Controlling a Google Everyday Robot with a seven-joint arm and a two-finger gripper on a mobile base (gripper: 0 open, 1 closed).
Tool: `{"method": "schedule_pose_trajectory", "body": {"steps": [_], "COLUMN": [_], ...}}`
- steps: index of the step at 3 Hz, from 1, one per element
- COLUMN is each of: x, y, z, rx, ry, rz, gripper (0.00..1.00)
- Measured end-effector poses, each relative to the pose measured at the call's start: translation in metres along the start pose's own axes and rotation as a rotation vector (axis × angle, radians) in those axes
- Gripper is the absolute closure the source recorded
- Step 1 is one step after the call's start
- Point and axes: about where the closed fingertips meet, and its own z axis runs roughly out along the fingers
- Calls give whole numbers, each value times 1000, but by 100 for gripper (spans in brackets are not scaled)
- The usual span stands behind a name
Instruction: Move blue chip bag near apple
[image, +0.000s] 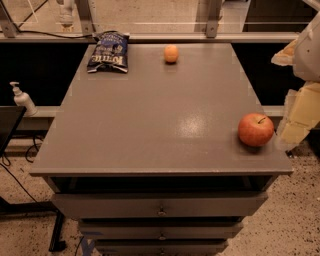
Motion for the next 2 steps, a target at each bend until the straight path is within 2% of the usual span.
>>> {"method": "schedule_pose_trajectory", "body": {"steps": [1, 2], "x": [0, -7], "y": [0, -8], "z": [0, 1], "rx": [0, 44], "ry": [0, -44], "rz": [0, -8], "gripper": [0, 0]}}
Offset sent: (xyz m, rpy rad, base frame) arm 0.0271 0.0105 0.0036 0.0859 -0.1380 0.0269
